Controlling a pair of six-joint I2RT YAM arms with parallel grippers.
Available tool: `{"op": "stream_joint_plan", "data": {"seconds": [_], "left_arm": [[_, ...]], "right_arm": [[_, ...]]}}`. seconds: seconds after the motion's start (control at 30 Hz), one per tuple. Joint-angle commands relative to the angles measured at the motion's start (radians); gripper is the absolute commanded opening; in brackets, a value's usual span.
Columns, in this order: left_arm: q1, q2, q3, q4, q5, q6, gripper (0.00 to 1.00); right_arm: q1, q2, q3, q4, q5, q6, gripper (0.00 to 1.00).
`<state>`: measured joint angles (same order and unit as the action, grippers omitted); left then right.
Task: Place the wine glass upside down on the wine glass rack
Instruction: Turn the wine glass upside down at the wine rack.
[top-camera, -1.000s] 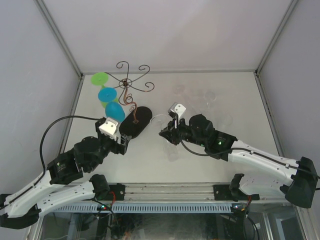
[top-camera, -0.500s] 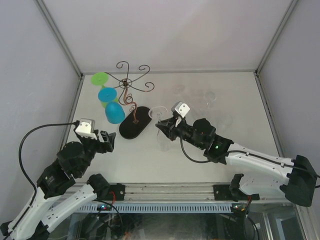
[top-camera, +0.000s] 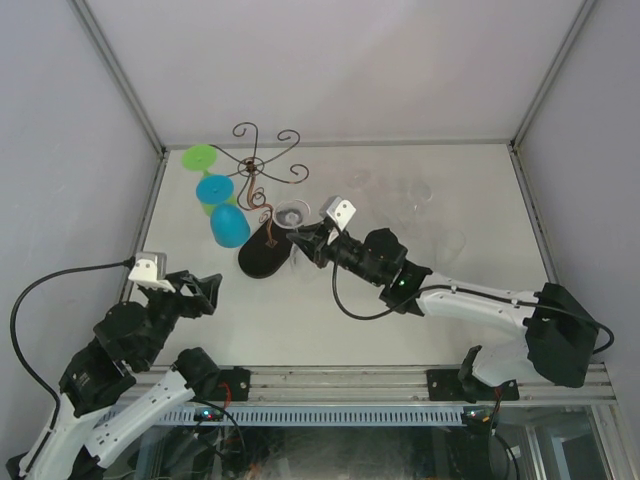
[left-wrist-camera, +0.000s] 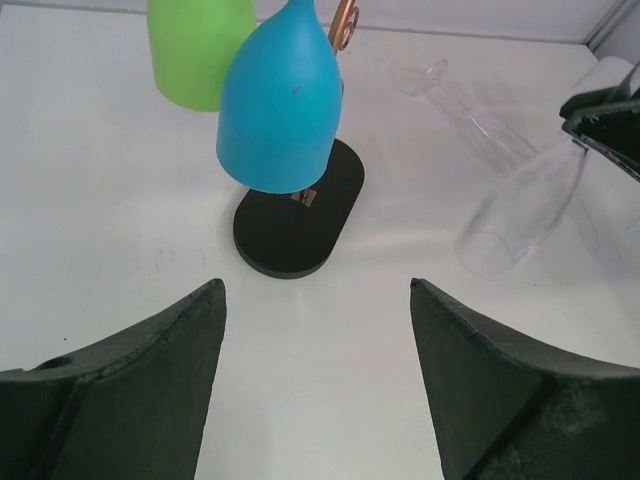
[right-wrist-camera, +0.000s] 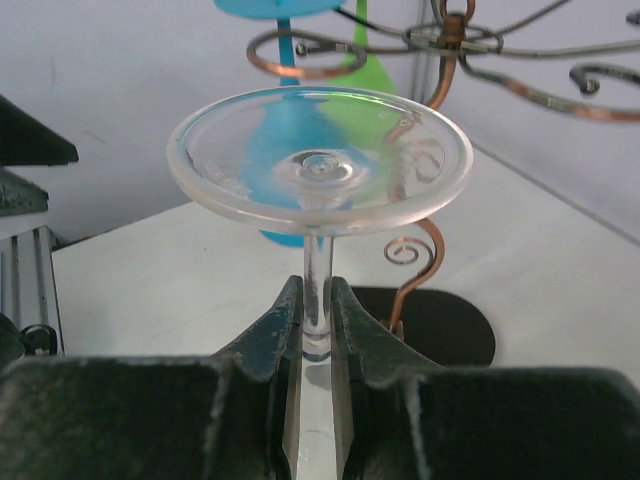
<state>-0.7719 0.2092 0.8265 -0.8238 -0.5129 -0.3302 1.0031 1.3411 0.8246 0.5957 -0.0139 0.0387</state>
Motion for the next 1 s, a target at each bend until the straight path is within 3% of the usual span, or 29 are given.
{"op": "stream_joint_plan", "data": {"seconds": [0.0, 0.97], "left_arm": [[0.005, -0.013, -0.022, 0.034, -0.013, -0.025, 0.77], [0.005, -0.02, -0.077, 0.102, 0.01, -0.041, 0.77]], "right_arm": [[-0.017, 0.032, 0.114, 0.132, -0.042, -0.025, 0.0], [-0.069, 0.295, 0.386, 0.01, -0.113, -0.052, 0.0]]}}
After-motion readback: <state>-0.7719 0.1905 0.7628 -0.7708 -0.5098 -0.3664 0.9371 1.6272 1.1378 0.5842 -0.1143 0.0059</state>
